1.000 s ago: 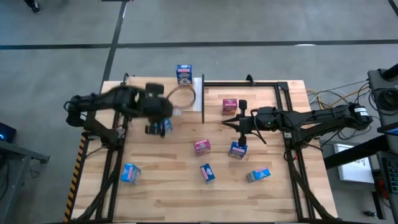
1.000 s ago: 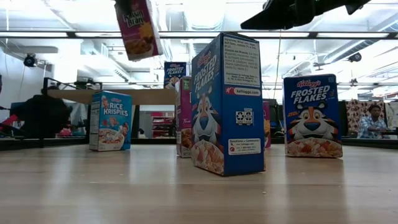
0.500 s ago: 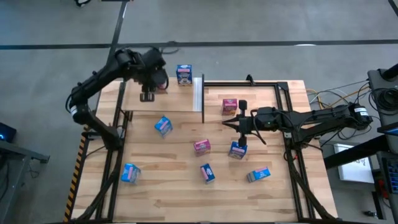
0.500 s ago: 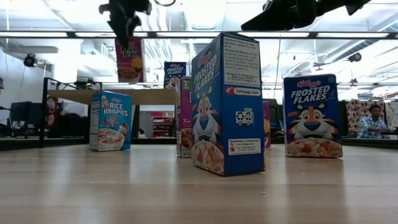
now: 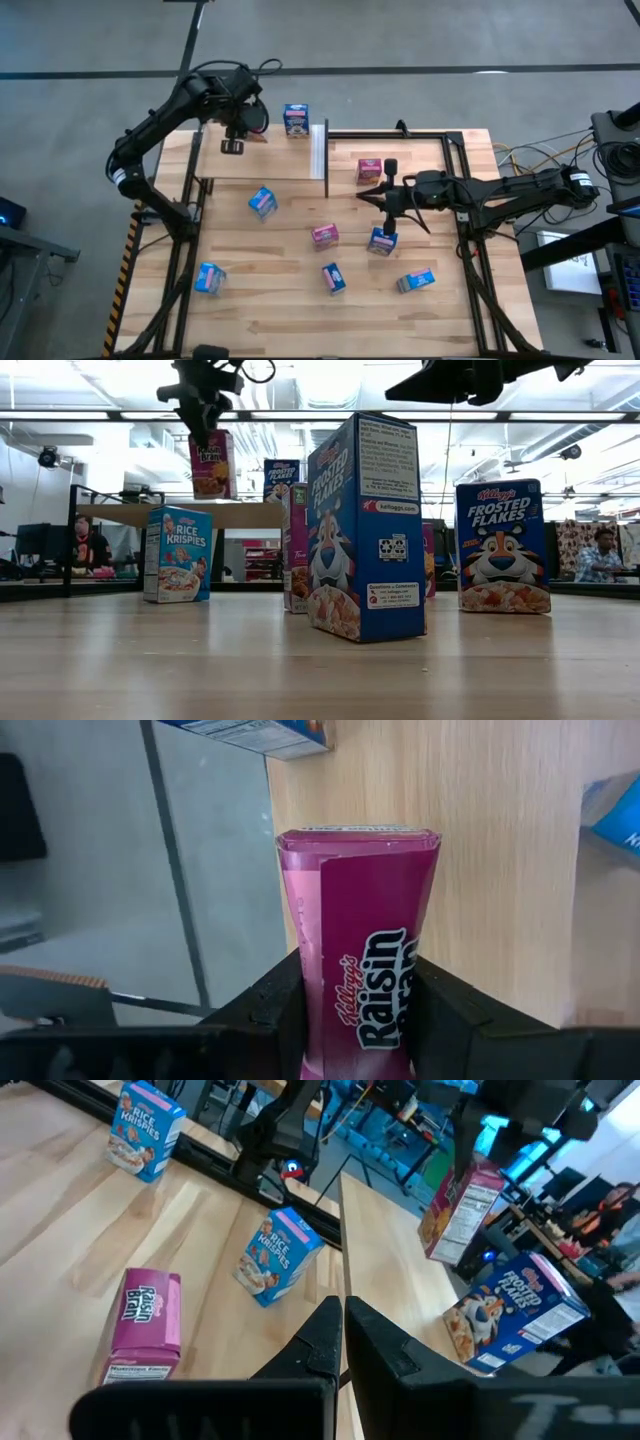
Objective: Stack cereal on shelf
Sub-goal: Put the bottom left pink cereal box on the shelf
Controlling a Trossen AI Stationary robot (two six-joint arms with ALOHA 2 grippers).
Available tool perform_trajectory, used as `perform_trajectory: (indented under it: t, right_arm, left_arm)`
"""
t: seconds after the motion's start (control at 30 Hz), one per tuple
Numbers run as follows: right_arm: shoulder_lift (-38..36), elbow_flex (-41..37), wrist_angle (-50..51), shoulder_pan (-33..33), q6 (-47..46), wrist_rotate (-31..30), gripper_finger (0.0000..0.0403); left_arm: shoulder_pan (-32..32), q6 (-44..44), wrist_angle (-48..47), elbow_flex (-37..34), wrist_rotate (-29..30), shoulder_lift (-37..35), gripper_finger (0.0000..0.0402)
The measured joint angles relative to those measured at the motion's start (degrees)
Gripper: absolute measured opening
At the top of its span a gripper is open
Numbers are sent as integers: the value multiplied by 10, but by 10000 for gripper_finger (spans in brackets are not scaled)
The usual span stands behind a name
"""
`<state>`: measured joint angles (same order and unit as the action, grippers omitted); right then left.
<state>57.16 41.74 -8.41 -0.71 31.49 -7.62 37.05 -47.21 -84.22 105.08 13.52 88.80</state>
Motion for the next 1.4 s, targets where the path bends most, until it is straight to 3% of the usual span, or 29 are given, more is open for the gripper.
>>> perform_trajectory:
  t: [0.33,1.4]
  right_arm:
    - [-1,0,-13,0,21,0,9]
    - [-1,1,-22,0,41,-2,9]
  left_arm:
    - [21,-4,18,-1,-1,37,116]
    - [51,29,25,-2,-31,54,116]
